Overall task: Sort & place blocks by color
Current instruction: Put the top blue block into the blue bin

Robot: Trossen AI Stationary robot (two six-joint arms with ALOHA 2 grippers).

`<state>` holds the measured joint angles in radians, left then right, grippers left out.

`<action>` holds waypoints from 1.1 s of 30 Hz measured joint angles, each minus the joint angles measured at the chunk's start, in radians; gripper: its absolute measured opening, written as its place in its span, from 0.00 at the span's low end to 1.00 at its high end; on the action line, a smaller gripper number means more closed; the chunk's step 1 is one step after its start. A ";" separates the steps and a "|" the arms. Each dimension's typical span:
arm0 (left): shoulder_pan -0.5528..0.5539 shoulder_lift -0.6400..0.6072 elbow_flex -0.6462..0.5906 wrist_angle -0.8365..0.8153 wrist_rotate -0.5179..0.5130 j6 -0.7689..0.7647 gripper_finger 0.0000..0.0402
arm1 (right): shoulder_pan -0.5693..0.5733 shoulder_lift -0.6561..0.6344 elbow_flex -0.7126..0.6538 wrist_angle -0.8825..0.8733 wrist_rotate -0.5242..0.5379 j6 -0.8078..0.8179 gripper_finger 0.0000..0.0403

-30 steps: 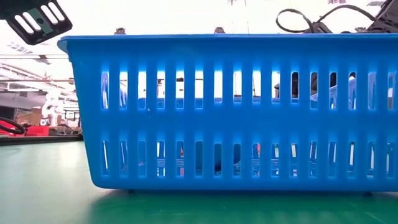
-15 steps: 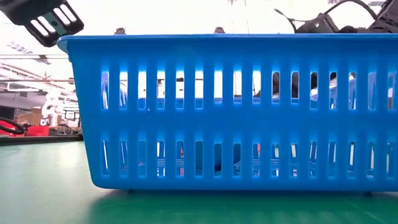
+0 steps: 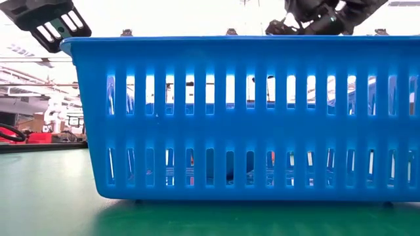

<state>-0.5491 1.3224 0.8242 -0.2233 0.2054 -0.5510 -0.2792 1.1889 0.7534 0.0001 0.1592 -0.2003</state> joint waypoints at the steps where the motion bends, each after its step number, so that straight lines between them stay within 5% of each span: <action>1: 0.000 0.000 0.000 -0.003 0.000 0.000 0.50 | 0.000 0.000 0.017 -0.025 0.001 -0.016 0.52; 14: 0.001 0.000 0.000 -0.009 0.000 0.048 0.50 | 0.000 -0.008 -0.031 0.380 -0.005 0.463 0.52; 18: 0.001 0.000 0.000 -0.012 0.000 0.030 0.50 | 0.000 -0.008 -0.041 0.389 -0.007 0.552 0.52; 26: 0.001 0.000 0.000 -0.011 0.000 0.019 0.50 | -0.003 -0.014 -0.034 0.274 -0.112 0.241 0.52; 33: 0.003 0.000 0.000 -0.011 -0.021 0.027 0.50 | -0.028 0.001 0.108 -0.278 -0.107 0.018 0.52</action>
<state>-0.5457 1.3224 0.8242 -0.2346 0.1848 -0.5243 -0.3076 1.1901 0.8617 -0.2783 0.0520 -0.1819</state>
